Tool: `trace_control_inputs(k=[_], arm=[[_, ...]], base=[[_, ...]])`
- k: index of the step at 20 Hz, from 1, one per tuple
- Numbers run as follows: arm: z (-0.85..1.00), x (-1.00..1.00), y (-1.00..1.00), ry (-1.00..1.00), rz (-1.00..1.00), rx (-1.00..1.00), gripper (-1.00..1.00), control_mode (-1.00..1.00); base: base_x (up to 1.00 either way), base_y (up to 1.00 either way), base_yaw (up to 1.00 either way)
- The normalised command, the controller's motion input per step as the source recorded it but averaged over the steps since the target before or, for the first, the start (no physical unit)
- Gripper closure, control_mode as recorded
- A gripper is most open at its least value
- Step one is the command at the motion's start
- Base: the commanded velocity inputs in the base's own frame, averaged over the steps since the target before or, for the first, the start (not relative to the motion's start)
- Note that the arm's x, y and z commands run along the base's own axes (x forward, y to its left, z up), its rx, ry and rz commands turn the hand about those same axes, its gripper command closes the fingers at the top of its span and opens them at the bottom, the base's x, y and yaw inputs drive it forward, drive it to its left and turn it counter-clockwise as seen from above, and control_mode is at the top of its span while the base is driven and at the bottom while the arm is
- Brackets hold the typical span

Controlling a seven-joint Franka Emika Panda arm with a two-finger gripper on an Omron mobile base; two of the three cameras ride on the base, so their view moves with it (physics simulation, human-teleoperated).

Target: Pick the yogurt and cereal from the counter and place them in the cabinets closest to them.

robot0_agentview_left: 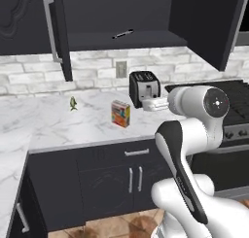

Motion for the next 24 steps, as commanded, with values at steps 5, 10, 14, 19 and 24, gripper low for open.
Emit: trace_control_inputs(k=[5,10,14,19,24], arm=[[0.0,0.0,0.0,0.0,0.0,0.0,-1.0,1.0],[0.0,0.0,0.0,0.0,0.0,0.0,-1.0,1.0],[0.0,0.0,0.0,0.0,0.0,0.0,-1.0,1.0],[0.0,0.0,0.0,0.0,0.0,0.0,-1.0,1.0],[0.0,0.0,0.0,0.0,0.0,0.0,-1.0,1.0]], base=[[0.46,0.0,0.0],[0.48,0.03,0.0],[0.48,0.1,0.0],[0.52,0.09,0.0],[0.42,0.09,0.0]])
